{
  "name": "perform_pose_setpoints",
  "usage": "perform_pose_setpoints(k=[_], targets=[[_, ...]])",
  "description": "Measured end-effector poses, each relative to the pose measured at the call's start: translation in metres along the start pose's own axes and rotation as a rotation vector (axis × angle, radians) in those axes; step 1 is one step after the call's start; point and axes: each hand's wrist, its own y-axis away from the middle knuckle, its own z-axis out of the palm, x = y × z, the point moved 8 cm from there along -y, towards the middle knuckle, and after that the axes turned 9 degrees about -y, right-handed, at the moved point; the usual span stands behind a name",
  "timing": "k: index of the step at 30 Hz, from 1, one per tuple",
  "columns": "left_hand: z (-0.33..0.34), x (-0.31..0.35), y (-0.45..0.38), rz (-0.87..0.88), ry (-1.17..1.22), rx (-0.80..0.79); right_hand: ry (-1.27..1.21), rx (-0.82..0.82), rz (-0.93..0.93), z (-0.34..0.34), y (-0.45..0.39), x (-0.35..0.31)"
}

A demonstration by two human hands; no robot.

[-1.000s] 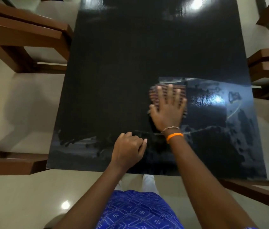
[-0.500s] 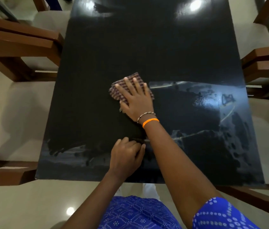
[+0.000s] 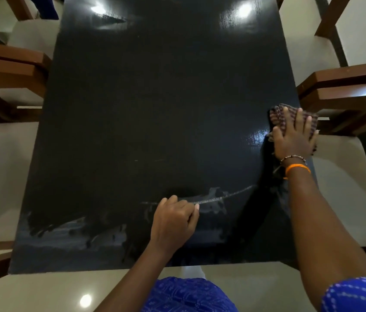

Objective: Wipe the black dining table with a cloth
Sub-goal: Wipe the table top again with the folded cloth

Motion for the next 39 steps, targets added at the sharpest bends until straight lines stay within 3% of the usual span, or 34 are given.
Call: perform_pose_setpoints(k=[4,10,13,15,20,25,34,39], targets=[[0.001,-0.002,0.000,0.010,-0.012,0.018,0.004,0.007,-0.022,0.016,0.027,-0.056],[-0.001,0.003,-0.001,0.023,-0.018,0.039,-0.059,-0.226,-0.538,0.080,0.119,-0.202],[-0.002,0.024,-0.007,0.065,-0.010,0.058,-0.029,-0.344,-0.803,0.090,0.144,-0.209],[0.001,0.040,-0.010,0.076,-0.015,0.060,-0.007,-0.346,-0.874,0.082,0.136,-0.185],[0.012,0.051,-0.009,0.083,-0.044,0.029,-0.007,-0.178,-0.596,0.037,0.083,-0.076],[0.011,0.051,-0.009,0.070,-0.034,0.027,-0.007,-0.124,-0.337,0.002,0.047,0.019],[0.007,0.051,-0.007,0.078,0.010,0.035,0.019,-0.070,-0.119,-0.008,0.116,0.066],[-0.002,0.036,-0.002,0.042,0.083,0.059,0.034,-0.060,-0.024,0.008,0.130,0.038]])
